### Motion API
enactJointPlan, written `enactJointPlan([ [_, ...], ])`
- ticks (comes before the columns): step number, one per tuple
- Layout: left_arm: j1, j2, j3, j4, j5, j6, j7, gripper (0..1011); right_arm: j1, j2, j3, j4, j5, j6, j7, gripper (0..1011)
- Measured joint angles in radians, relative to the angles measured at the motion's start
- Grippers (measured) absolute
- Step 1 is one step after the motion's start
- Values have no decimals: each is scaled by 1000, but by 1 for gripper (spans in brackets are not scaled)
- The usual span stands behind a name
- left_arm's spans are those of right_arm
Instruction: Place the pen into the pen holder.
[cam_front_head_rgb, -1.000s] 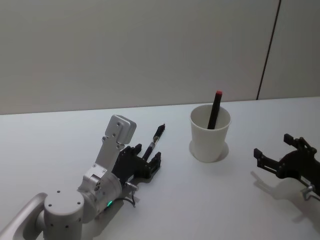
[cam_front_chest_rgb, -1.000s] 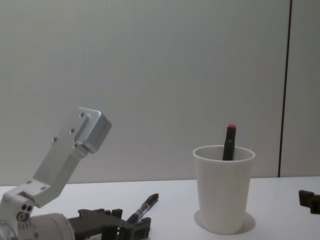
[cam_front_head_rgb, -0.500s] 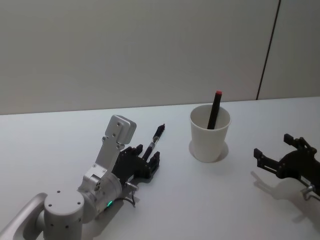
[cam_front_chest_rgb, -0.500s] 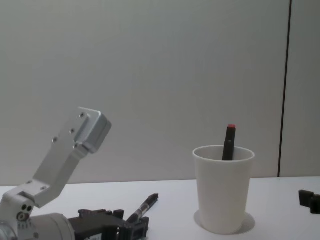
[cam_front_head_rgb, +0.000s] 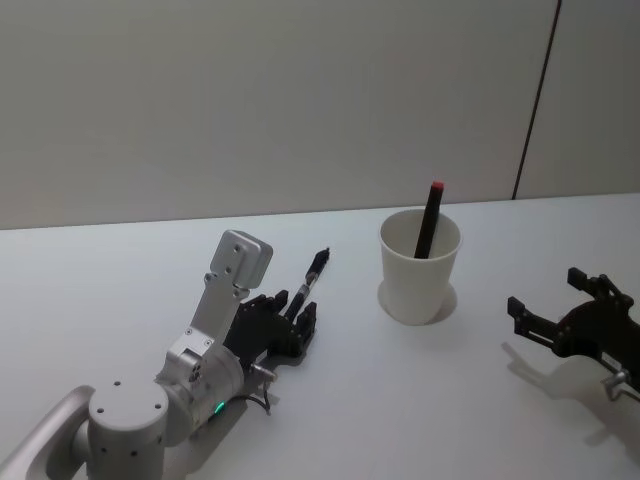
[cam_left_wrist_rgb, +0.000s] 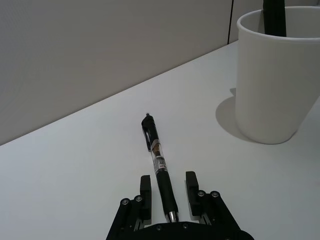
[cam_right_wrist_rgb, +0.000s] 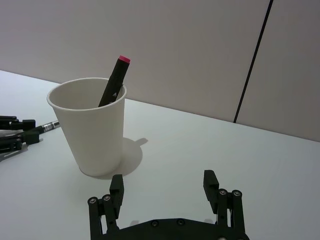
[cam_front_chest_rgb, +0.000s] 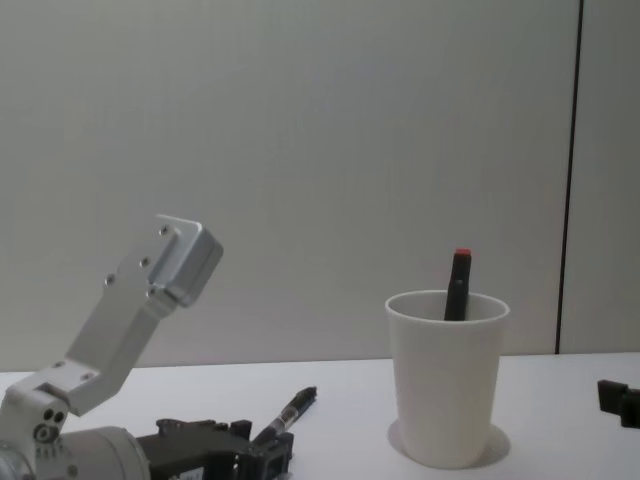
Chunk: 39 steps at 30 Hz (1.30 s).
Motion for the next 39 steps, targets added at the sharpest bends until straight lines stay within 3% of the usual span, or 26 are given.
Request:
enactJointPlan([
  [39,0,0,0,0,0,0,0,185,0,0,0,0,0,0,0,1001],
])
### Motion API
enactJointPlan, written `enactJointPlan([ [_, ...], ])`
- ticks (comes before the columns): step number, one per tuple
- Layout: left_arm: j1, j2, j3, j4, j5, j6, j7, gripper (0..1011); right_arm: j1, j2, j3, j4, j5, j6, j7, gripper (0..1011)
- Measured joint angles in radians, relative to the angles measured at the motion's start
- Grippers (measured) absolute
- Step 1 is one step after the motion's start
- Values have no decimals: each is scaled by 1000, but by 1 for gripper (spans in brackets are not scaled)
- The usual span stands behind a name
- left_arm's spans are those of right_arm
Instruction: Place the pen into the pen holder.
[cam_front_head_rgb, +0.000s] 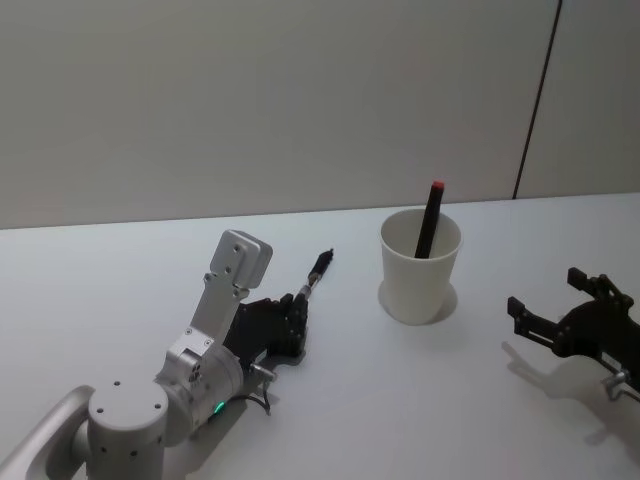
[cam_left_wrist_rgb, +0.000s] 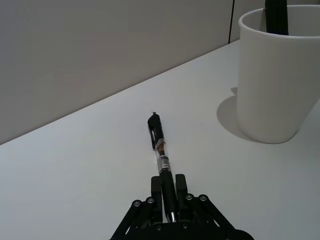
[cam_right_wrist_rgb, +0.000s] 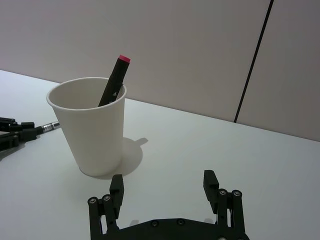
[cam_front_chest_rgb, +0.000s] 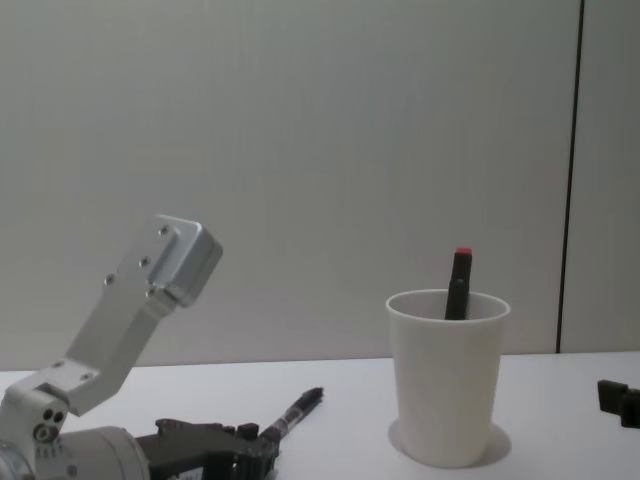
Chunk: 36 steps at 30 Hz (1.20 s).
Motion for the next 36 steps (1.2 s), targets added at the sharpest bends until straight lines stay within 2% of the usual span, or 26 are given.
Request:
enactJointPlan([
  [8,0,0,0,0,0,0,0,134,0,0,0,0,0,0,0,1001],
  [26,1,0,-1,-2,1,-1,1,131,0,0,0,0,0,0,0,1001],
  [36,12,13,-11,-19,14,-46,31,130,0,0,0,0,0,0,0,1001],
])
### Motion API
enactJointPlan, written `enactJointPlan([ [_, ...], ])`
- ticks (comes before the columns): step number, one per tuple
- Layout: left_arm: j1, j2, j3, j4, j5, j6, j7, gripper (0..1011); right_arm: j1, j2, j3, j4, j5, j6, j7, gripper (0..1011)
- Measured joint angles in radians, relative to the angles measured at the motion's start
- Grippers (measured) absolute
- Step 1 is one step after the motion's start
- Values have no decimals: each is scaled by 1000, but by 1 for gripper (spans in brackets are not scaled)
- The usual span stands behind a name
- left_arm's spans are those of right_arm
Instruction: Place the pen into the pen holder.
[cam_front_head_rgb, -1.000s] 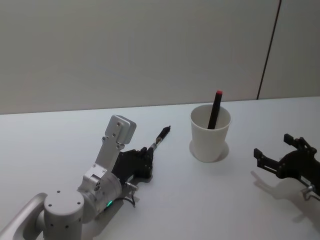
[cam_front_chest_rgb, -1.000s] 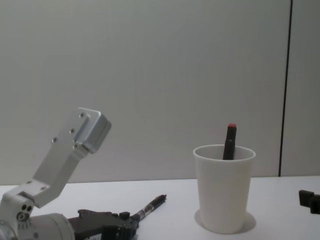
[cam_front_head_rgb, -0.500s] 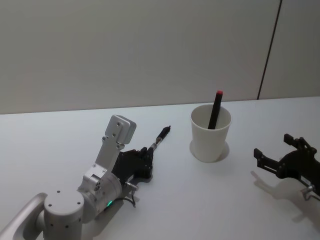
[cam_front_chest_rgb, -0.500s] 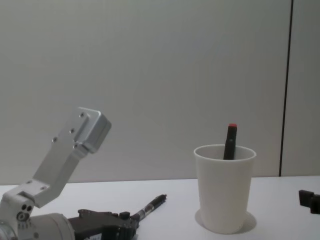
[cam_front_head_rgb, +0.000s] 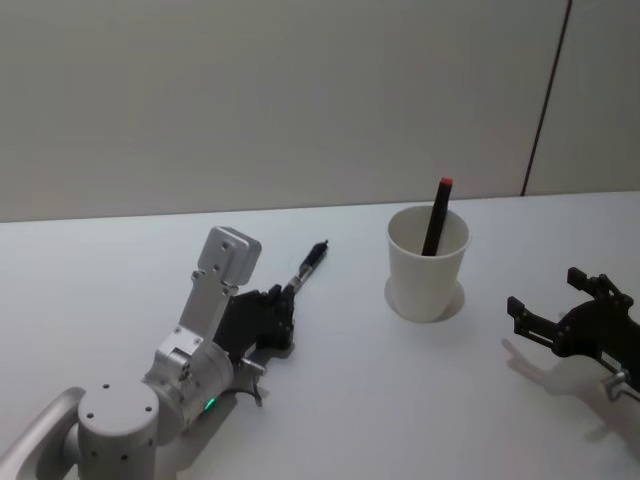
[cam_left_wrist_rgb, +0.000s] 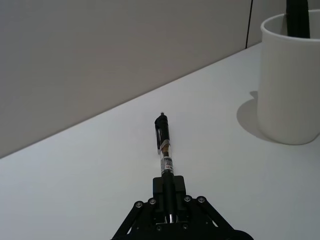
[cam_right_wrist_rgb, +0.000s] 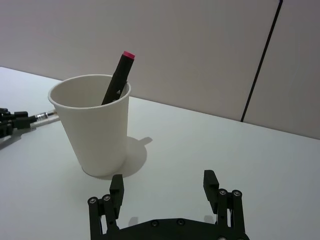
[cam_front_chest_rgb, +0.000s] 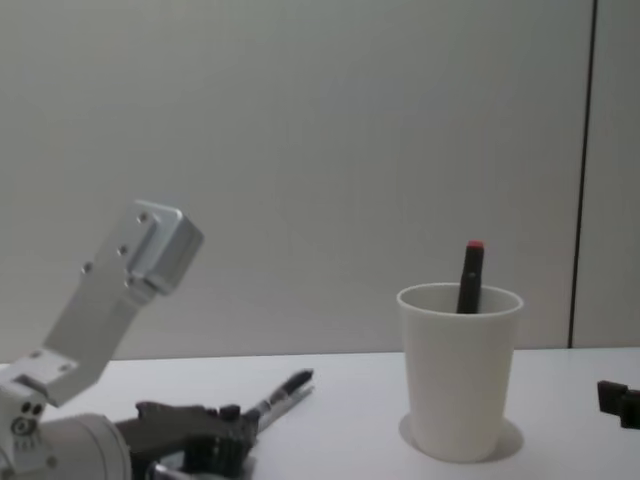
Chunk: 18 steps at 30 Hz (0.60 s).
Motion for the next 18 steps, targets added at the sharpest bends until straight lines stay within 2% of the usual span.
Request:
enactJointPlan([
  [9,11,16,-16,-38,10,-82,25,131,0,0,0,0,0,0,0,1002],
  [18,19,30,-34,-76,11,-191,37,130,0,0,0,0,0,0,0,1001],
])
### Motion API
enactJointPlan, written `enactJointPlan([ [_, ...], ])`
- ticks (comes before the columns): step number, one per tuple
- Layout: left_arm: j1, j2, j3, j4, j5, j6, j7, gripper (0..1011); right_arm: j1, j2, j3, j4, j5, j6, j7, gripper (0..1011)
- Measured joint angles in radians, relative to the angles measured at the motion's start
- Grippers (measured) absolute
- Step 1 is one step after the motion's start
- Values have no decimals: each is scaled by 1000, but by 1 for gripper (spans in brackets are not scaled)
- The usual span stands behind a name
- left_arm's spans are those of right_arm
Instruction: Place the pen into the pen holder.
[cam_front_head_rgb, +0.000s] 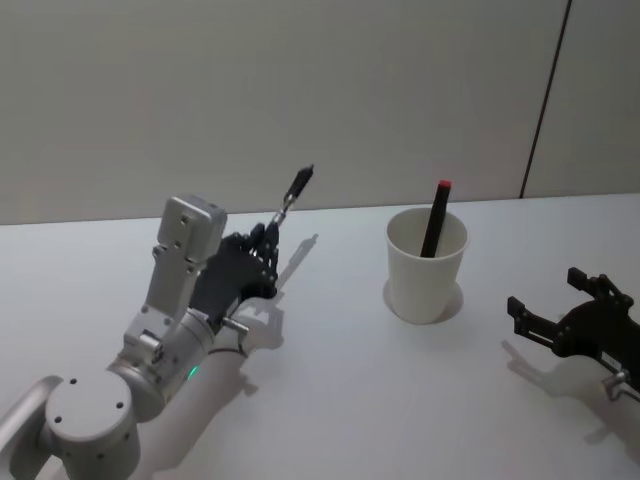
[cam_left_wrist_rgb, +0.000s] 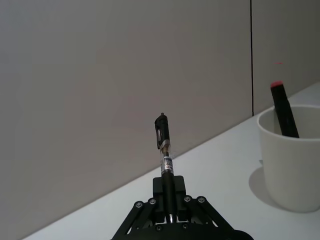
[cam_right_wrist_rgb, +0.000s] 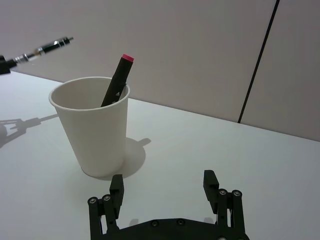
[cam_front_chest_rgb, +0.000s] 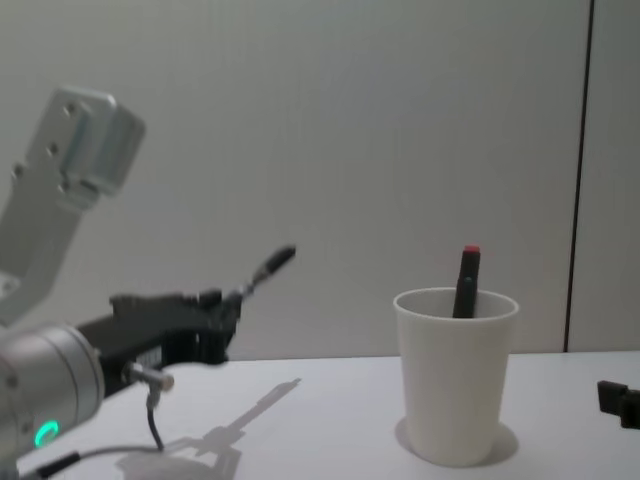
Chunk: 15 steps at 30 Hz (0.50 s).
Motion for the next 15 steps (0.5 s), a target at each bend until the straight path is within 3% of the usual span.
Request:
enactJointPlan([
  [9,-4,5,-18,-31,-10,-119,-19,131,0,1,1,0,6,0,4,1002],
  [15,-18,0,-27,-44,-16,-196,-50,130,0,8,9,-9,46,1,38,1001],
])
